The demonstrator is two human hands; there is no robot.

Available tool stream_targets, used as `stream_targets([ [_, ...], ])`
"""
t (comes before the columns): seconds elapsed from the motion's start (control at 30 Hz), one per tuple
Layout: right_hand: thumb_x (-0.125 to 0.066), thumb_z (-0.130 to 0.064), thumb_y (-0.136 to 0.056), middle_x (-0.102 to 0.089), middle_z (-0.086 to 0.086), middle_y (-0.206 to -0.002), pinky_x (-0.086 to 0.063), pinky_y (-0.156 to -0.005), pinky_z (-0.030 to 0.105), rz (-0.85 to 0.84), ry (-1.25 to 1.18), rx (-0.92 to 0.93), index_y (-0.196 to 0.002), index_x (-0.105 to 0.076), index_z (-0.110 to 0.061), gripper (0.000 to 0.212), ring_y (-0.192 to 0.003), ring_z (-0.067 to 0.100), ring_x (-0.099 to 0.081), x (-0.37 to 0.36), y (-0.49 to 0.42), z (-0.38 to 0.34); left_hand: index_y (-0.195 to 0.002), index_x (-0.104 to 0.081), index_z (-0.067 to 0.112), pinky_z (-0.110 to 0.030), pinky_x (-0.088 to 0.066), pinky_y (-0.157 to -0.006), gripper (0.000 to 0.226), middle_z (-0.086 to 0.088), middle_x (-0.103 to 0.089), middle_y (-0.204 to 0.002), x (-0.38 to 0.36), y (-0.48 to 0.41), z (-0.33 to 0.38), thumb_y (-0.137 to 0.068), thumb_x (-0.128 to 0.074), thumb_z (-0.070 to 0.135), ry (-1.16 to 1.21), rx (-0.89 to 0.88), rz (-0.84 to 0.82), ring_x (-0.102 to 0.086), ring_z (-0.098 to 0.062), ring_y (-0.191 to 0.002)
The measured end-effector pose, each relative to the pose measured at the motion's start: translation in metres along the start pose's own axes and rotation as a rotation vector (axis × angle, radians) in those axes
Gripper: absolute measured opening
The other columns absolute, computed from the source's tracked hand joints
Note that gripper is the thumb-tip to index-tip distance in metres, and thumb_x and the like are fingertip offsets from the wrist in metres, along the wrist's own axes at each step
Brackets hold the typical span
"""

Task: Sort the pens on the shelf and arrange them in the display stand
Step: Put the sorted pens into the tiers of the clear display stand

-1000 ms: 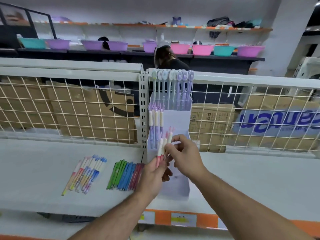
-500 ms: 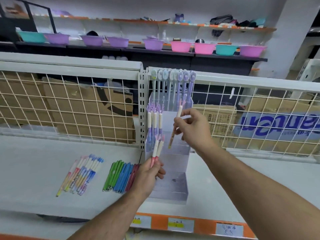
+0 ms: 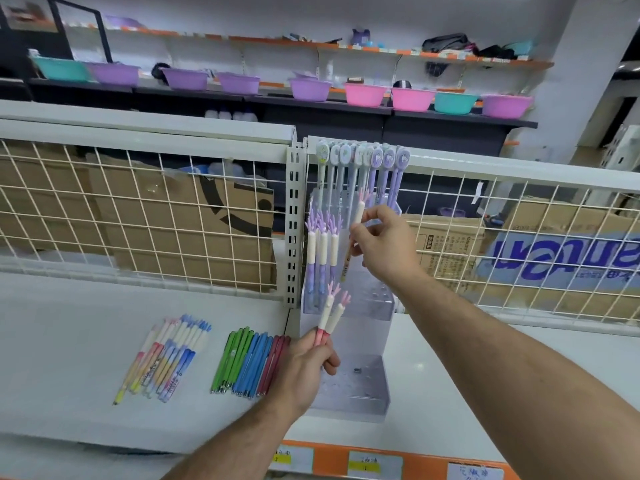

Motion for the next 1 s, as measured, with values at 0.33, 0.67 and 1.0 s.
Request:
stream_targets([
  [0.33, -0.064, -0.02, -0.097, -0.074, 0.002, -0.073, -0.062, -0.069, 0.041, -0.129, 0.148, -0.053, -0.094, -0.059, -0.016, 0.007, -0.066, 0.013, -0.073, -0.014, 0.007, 0.013, -0.076, -0.062, 0.017, -0.04, -0.045, -0.083, 0.016, 0.005, -0.064, -0.068, 0.0, -0.002, -0.005, -0.078, -0.051, 0.029, -0.025, 0.019, -0.028, -0.06, -0.015, -0.073],
  [0.67, -0.066, -0.02, -0.095, -0.072, -0.001, -0.078, -0.058, -0.056, 0.037, -0.098, 0.143, -0.09, -0.099, -0.061, -0.02, 0.006, -0.07, 0.015, -0.073, -0.009, 0.016, 0.021, -0.076, -0.061, 0.018, -0.044, -0.047, -0.084, 0.024, 0.005, -0.063, -0.069, 0.0, -0.003, -0.009, -0.097, -0.05, 0.016, -0.054, 0.036, -0.015, -0.06, -0.017, -0.075],
  [1.0, -0.072, -0.003, -0.084, -0.068, 0.011, -0.077, -0.05, -0.046, 0.031, -0.367, 0.047, -0.187, -0.089, -0.063, -0.011, 0.013, -0.061, 0.017, -0.068, -0.005, 0.082, 0.042, -0.088, -0.064, 0.024, -0.038, -0.047, -0.076, 0.02, -0.003, -0.067, -0.076, -0.003, -0.002, -0.008, -0.1, -0.048, 0.02, -0.051, 0.012, -0.022, -0.06, -0.013, -0.072],
])
Point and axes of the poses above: each hand's wrist, its own y-axis away from the middle knuckle, its own x-axis out of the back of the hand, z = x × y, the point moved 4 cm from there along -y, towards the middle knuckle
